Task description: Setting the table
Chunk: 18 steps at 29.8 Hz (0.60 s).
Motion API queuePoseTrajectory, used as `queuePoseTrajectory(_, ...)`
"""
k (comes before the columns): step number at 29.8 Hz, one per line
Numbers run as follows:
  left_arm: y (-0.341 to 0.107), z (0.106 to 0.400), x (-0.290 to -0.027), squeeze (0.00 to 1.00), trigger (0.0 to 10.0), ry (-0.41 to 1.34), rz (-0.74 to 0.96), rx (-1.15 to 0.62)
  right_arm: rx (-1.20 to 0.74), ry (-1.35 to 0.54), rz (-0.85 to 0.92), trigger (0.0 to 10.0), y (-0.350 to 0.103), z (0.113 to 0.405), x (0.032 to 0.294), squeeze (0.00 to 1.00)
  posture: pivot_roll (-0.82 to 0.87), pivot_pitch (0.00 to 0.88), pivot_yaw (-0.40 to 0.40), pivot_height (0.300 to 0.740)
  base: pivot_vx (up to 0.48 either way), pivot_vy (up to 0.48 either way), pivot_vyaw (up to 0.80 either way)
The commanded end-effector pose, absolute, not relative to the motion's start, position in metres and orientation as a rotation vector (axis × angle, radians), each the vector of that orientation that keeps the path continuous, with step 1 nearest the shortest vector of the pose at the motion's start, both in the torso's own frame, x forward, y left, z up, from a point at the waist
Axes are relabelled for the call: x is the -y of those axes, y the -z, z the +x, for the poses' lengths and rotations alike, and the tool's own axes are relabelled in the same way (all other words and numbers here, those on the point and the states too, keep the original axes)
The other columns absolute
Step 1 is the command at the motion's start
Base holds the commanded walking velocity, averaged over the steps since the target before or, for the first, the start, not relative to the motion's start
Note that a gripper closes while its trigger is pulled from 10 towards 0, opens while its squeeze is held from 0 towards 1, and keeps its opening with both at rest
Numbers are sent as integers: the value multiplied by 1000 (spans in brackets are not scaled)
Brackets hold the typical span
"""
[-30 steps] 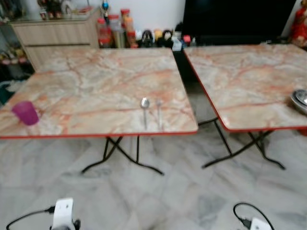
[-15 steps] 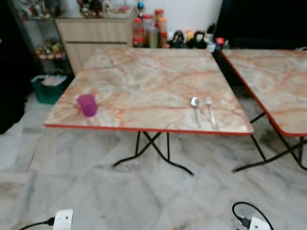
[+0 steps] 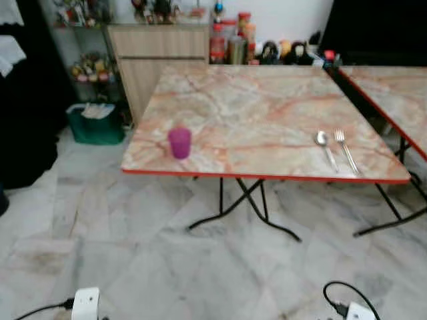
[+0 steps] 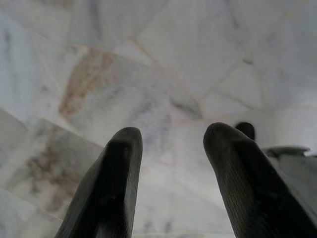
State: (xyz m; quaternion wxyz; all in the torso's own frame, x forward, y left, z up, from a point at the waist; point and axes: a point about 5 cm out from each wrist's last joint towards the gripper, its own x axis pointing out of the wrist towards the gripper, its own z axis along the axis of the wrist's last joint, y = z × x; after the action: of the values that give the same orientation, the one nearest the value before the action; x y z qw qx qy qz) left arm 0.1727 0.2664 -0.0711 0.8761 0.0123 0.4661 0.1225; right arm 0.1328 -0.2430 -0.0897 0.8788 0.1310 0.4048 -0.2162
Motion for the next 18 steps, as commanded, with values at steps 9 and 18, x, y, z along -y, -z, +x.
queuePoseTrajectory(9,64,179,-275,0,10000,-245,29,-929,-839,449,256,10000,89,132,246,0,66,0,17,740,123,0,0)
queuePoseTrajectory(18,64,178,-277,0,10000,-232,36,-927,-828,476,280,10000,89,132,246,0,65,0,18,740,436,0,72)
